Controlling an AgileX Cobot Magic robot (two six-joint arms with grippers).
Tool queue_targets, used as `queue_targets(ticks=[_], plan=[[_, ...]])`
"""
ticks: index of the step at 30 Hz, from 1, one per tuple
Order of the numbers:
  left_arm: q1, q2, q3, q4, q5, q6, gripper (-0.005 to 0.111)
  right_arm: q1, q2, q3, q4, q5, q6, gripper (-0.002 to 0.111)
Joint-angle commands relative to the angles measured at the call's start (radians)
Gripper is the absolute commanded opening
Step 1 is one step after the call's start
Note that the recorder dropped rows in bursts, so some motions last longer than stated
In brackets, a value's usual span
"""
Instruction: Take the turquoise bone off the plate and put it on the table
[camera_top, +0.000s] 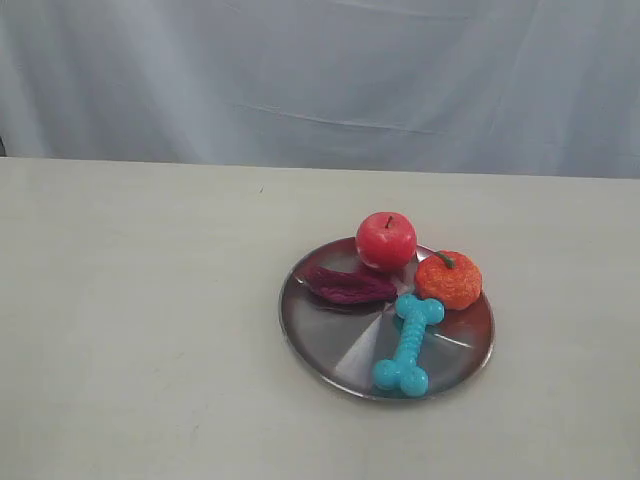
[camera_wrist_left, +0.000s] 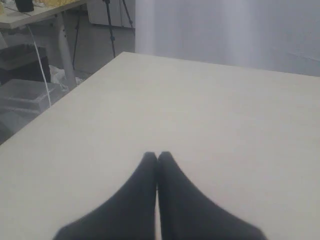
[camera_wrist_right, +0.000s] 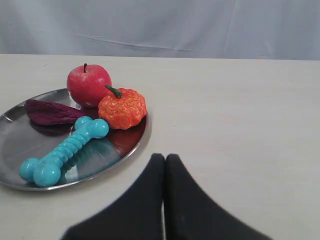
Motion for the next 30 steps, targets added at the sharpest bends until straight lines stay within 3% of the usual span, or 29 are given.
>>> queue_targets(ticks=[1,10,20,24,25,26,28,30], plan=[[0.002,-0.001,0.003,-0.001,-0.005,-0.004,0.000,0.002,-0.005,0.003,-0.004,-0.004,0.000,0.000],[0.002,-0.001,0.003,-0.001,-0.005,-0.004,0.000,0.002,-0.005,0.003,-0.035,-0.029,-0.015,0.000],[0.002,-0.001,0.003,-0.001,-0.005,-0.004,0.000,0.002,-0.005,0.003,-0.081,-0.688,-0.016,0.000],[0.002,-0.001,0.003,-0.001,-0.005,-0.004,0.000,0.002,-0.005,0.003,-0.079,-0.843,-0.001,0.000],[0.002,-0.001,0.003,-0.001,-0.005,-0.004,0.000,0.002,-0.005,0.003,-0.079,-0.886,0.021,0.000],[0.002,-0.001,0.003,-0.001,-0.005,-0.004,0.000,0.002,-0.005,0.003,-0.079,-0.989,0.164,0.000],[0.002,-0.001,0.003,-0.001,-0.005,-0.004,0.000,0.002,-0.005,0.003,-0.052,-1.016,0.526,0.000],[0.002,-0.001,0.003,-0.001,-0.005,-0.004,0.000,0.002,-0.005,-0.045,-0.030,-0.836,0.595,0.000]])
